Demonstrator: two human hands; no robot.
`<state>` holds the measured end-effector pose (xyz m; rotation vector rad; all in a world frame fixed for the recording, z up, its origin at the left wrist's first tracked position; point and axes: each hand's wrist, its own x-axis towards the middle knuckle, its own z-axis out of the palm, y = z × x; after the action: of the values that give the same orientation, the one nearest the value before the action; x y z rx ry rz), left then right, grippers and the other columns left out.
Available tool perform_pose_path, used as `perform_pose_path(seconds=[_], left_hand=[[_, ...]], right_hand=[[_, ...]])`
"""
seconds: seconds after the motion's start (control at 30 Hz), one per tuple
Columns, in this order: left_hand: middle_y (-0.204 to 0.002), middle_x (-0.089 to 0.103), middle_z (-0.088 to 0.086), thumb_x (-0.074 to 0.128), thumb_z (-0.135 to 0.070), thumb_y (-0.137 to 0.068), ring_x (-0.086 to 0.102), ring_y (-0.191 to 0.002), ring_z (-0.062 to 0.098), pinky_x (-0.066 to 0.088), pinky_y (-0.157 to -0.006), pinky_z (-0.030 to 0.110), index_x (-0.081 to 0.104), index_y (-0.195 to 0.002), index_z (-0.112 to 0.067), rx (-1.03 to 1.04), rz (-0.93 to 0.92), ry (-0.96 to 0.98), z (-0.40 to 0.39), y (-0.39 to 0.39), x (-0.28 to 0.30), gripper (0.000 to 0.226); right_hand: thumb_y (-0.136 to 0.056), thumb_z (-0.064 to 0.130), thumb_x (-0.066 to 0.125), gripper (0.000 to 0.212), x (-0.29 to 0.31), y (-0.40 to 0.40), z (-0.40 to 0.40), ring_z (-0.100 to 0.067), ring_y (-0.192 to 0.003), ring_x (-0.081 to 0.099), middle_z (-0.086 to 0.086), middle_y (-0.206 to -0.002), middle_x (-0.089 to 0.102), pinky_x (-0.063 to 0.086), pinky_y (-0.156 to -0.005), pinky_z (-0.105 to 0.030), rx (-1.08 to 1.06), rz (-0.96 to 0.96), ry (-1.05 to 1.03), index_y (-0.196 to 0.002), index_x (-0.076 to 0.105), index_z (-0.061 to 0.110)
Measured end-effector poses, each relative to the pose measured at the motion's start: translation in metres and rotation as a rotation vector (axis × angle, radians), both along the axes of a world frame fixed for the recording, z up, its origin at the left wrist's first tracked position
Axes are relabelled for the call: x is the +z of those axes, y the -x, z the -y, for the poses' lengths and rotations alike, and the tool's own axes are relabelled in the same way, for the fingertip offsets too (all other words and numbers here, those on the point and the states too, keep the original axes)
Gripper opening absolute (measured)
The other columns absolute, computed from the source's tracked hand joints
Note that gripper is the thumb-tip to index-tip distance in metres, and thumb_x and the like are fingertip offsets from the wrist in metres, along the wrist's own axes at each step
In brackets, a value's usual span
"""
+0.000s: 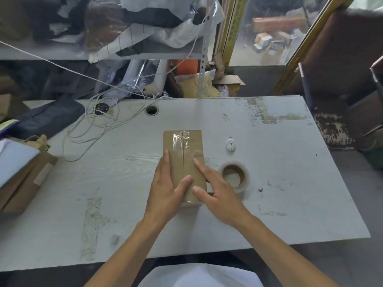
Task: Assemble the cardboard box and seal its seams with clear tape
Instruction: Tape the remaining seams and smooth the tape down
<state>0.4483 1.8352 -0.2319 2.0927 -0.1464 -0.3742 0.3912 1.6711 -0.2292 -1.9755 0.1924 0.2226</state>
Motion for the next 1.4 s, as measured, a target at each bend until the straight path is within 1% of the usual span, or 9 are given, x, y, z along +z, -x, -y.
perform_pose_path(seconds=[0.17,0.37,0.5,0.67,0.8,0.9,1.0,1.1,1.4], left_hand=[[-0.154,0.029,-0.02,0.08,-0.044,-0.078,0.035,-0.138,0.0,0.037,-0.113,0.031,0.011,-0.153,-0.052,-0.184,-0.106,0.086,-0.015,-0.013,0.003,0.102],[-0.144,0.04,-0.028,0.09,-0.035,-0.069,0.053,-0.123,0.007,0.053,-0.099,0.041,0.025,-0.142,-0.065,-0.218,-0.188,0.167,-0.031,-0.027,-0.004,0.102],[-0.144,0.038,-0.03,0.09,-0.038,-0.069,0.047,-0.128,-0.001,0.049,-0.104,0.041,0.025,-0.145,-0.061,-0.233,-0.146,0.144,-0.029,-0.029,0.0,0.103],[-0.16,0.022,-0.011,0.08,-0.055,-0.069,0.026,-0.146,0.009,0.037,-0.114,0.046,0.032,-0.143,-0.058,-0.182,0.011,-0.029,-0.026,-0.021,0.01,0.088],[-0.155,0.033,-0.004,0.076,-0.044,-0.079,0.027,-0.142,0.009,0.022,-0.11,0.011,0.054,-0.133,-0.036,-0.053,0.41,-0.067,0.003,0.019,0.043,0.059],[-0.149,0.043,0.0,0.07,-0.04,-0.081,0.032,-0.145,0.019,0.029,-0.118,0.033,0.063,-0.126,-0.02,-0.172,0.519,0.038,0.046,0.057,0.053,0.05],[-0.145,0.048,-0.001,0.07,-0.037,-0.083,0.037,-0.142,0.017,0.03,-0.117,0.03,0.065,-0.124,-0.018,-0.3,0.445,0.103,0.095,0.089,0.031,0.045],[-0.149,0.042,-0.007,0.073,-0.036,-0.082,0.033,-0.141,0.007,0.032,-0.113,0.025,0.059,-0.129,-0.026,-0.292,0.244,0.055,0.13,0.106,-0.018,0.049],[-0.164,0.007,0.004,0.076,-0.028,-0.083,0.01,-0.151,0.022,0.024,-0.115,0.031,0.047,-0.142,-0.032,-0.068,0.059,-0.199,0.154,0.083,-0.115,0.065]], right_hand=[[-0.091,0.037,0.065,0.071,0.004,-0.007,0.013,0.006,-0.128,0.043,0.038,-0.136,0.034,0.046,-0.103,-0.026,0.016,-0.024,0.011,-0.137,0.021,0.07],[-0.082,0.046,0.069,0.08,0.003,-0.014,0.015,-0.005,-0.129,0.047,0.022,-0.146,0.037,0.047,-0.105,-0.04,0.033,-0.089,-0.037,-0.14,0.019,0.069],[-0.084,0.043,0.073,0.092,0.001,-0.012,0.029,-0.001,-0.121,0.052,0.023,-0.145,0.034,0.048,-0.097,-0.025,-0.019,-0.117,0.008,-0.15,0.011,0.055],[-0.083,0.05,0.071,0.092,-0.026,0.006,0.087,-0.008,-0.128,0.048,0.008,-0.149,0.041,0.038,-0.098,-0.024,-0.167,-0.167,0.23,-0.154,0.012,0.044],[-0.085,0.048,0.068,0.091,-0.063,0.02,0.123,-0.022,-0.144,0.023,0.003,-0.158,0.027,0.024,-0.115,-0.034,-0.034,-0.184,0.531,-0.156,0.014,0.031],[-0.081,0.05,0.07,0.094,-0.08,0.025,0.133,-0.031,-0.148,0.006,0.004,-0.162,0.014,0.014,-0.12,-0.041,0.081,-0.18,0.583,-0.155,0.014,0.036],[-0.079,0.054,0.072,0.098,-0.092,0.027,0.141,-0.033,-0.149,-0.005,0.003,-0.164,-0.004,0.017,-0.12,-0.051,0.17,-0.173,0.632,-0.154,0.01,0.042],[-0.081,0.046,0.073,0.092,-0.102,0.031,0.146,-0.034,-0.149,0.002,-0.001,-0.163,-0.013,0.028,-0.116,-0.05,0.179,-0.187,0.575,-0.153,0.015,0.046],[-0.088,0.038,0.068,0.077,-0.111,0.032,0.156,-0.028,-0.145,0.017,-0.008,-0.162,0.005,0.035,-0.11,-0.04,0.217,-0.136,0.573,-0.15,0.024,0.045]])
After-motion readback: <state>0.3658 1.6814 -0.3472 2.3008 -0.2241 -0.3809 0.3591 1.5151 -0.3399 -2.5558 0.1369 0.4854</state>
